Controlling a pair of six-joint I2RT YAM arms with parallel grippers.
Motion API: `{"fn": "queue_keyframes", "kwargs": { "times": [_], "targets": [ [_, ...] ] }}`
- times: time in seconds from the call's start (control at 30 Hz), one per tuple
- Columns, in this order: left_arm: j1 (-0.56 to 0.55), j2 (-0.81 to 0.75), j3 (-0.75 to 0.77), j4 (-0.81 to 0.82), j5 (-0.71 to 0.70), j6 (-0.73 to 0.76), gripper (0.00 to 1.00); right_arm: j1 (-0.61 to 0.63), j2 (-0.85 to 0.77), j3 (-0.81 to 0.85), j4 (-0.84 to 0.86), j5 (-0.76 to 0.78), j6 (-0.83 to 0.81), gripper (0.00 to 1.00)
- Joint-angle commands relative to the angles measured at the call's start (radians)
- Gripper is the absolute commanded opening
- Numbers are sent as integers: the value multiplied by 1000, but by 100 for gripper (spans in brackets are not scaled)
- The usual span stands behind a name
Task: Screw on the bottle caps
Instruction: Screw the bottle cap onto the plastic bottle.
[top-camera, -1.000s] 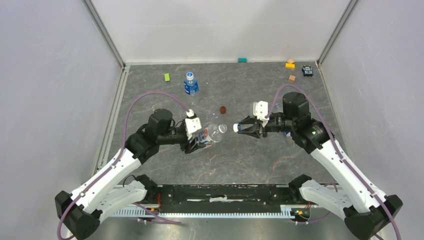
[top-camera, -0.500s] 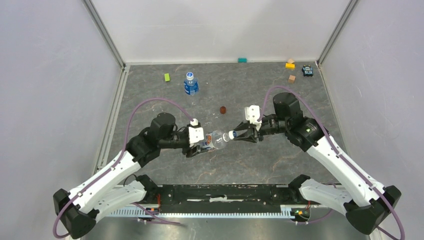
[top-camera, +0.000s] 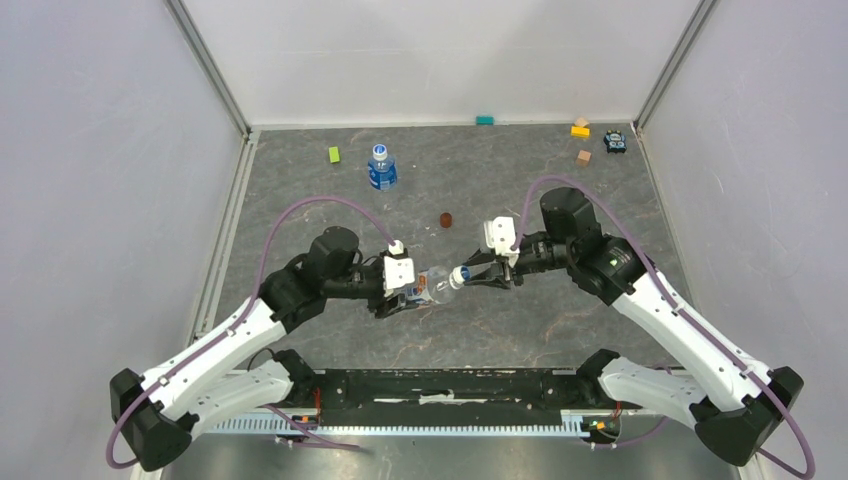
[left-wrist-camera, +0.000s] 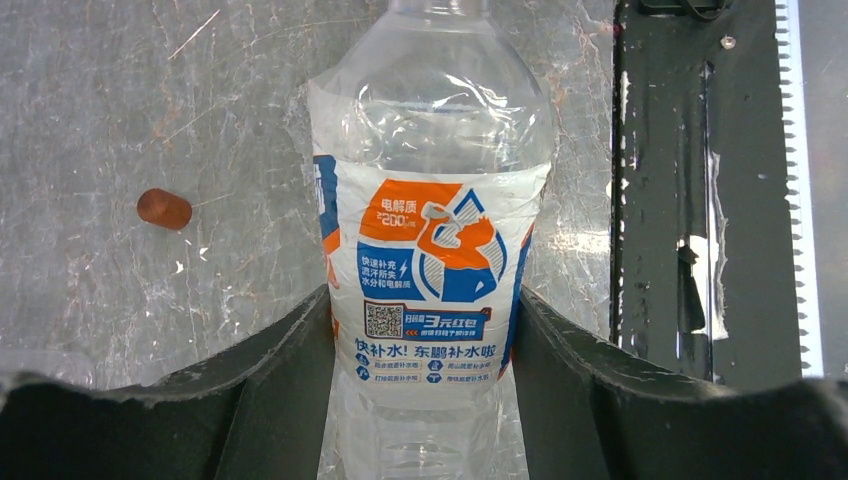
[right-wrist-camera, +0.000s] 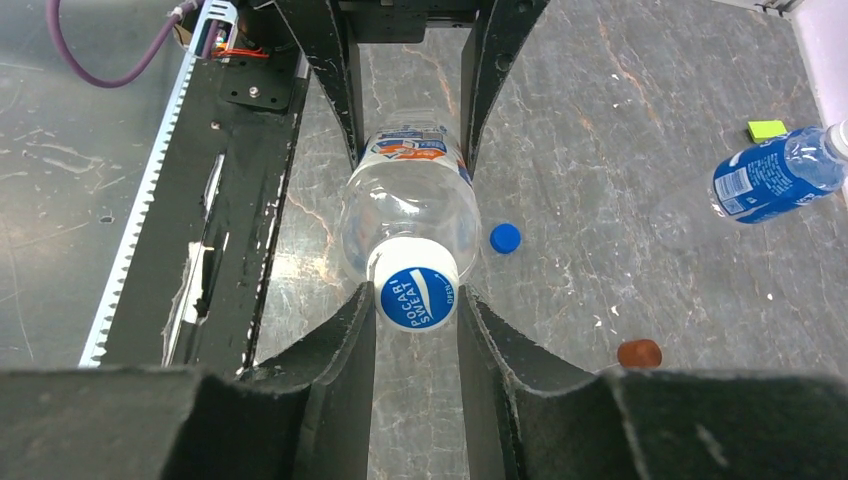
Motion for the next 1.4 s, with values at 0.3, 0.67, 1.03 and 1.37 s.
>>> {"fn": "queue_keyframes", "kwargs": {
  "times": [0.3, 0.67, 1.03, 1.37],
  "targets": [
    [-6, -34, 17, 77, -15, 16, 11, 12, -14, 3, -60, 45, -76, 0],
    [-6, -38, 12, 93, 36, 15, 11, 12, 0, 5, -58, 20, -93, 0],
    [-23, 10, 66, 69, 52, 29, 6, 39, 65, 57, -126, 18, -155, 0],
    [-43, -55, -18, 296, 32, -73, 7, 46, 46, -49, 45, 16, -6, 0]
  ]
}}
